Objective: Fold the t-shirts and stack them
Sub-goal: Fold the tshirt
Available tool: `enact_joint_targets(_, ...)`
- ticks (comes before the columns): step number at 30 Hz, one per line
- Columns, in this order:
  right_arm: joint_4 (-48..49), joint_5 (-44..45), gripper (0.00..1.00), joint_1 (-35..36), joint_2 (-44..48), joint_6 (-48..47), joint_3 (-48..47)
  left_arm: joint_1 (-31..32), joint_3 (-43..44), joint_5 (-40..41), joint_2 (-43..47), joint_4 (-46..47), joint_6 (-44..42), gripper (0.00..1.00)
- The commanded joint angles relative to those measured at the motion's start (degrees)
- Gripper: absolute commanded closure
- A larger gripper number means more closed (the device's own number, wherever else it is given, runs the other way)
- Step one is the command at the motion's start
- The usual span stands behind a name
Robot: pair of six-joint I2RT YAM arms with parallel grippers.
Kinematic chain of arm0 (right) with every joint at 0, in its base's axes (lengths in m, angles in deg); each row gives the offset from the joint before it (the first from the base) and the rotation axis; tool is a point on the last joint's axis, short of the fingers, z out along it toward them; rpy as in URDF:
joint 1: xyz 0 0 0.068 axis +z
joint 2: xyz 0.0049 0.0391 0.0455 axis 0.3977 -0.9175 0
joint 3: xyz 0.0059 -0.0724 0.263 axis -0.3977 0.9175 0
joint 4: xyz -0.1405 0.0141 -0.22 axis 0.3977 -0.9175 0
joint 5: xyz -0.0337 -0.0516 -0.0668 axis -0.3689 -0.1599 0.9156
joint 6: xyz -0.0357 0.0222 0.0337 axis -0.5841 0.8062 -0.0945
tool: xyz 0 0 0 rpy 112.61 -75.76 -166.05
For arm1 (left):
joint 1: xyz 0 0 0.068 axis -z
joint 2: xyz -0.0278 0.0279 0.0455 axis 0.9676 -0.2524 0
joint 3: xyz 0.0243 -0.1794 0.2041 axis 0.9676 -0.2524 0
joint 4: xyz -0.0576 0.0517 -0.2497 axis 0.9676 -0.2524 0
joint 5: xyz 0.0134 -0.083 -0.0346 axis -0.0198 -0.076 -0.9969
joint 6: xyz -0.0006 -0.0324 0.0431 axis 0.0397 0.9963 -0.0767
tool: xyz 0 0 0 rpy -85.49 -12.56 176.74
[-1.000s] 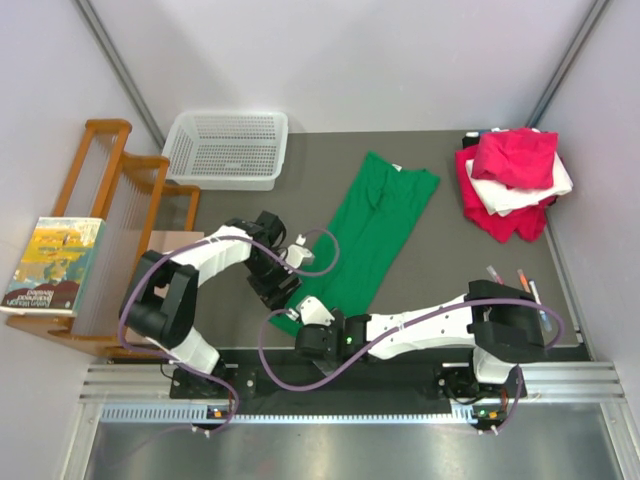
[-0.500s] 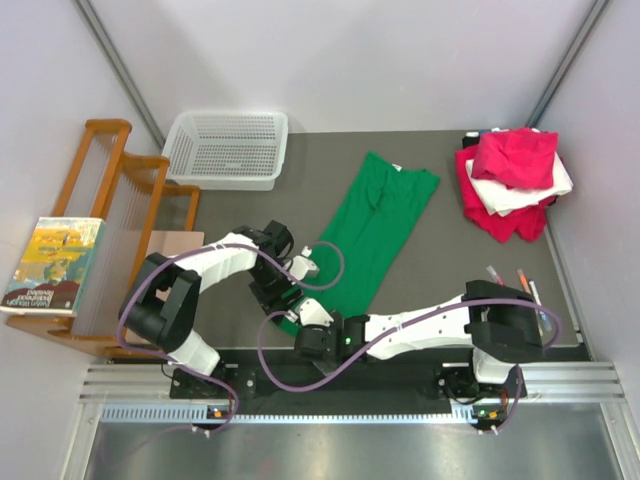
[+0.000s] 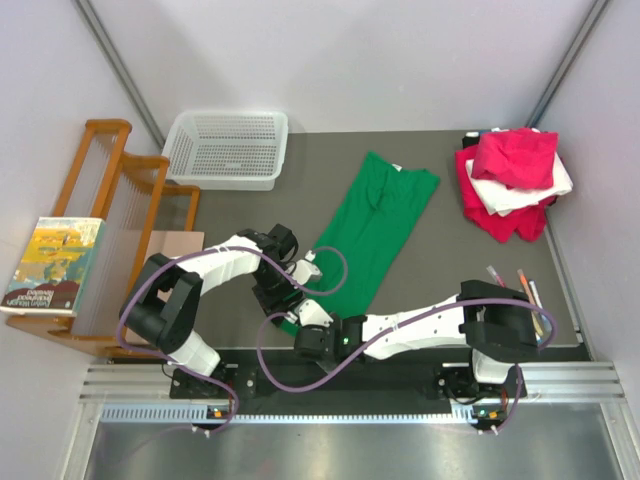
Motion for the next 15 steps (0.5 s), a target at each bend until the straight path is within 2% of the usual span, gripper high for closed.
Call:
enact_joint_targets(1,0.72,0.66,0.45,-0.74,-0.82,-0.88,-1.14,0.20,-0.68,-0.47,-0.71,0.75,0.09,0.34)
enact_joint_targets(7,1.16,0.31,0.48,-0.74,-1.35,-1.24,-1.93,0.20,-1.04,0.85,-1.24,2.24,0.18,0.33)
enact_joint_targets(12,1.68,-0.31,0.52,-0.74,-1.96,-1.06,-2.28,0.20,0.10,1.03,-3.08,3.04,0.62,0.44)
enact_joint_targets(15,1.86,-0.48,0.57,-0.74,-2.14,-1.06,-2.28,0.20,0.90,0.76,-3.43,3.04,0.79,0.47)
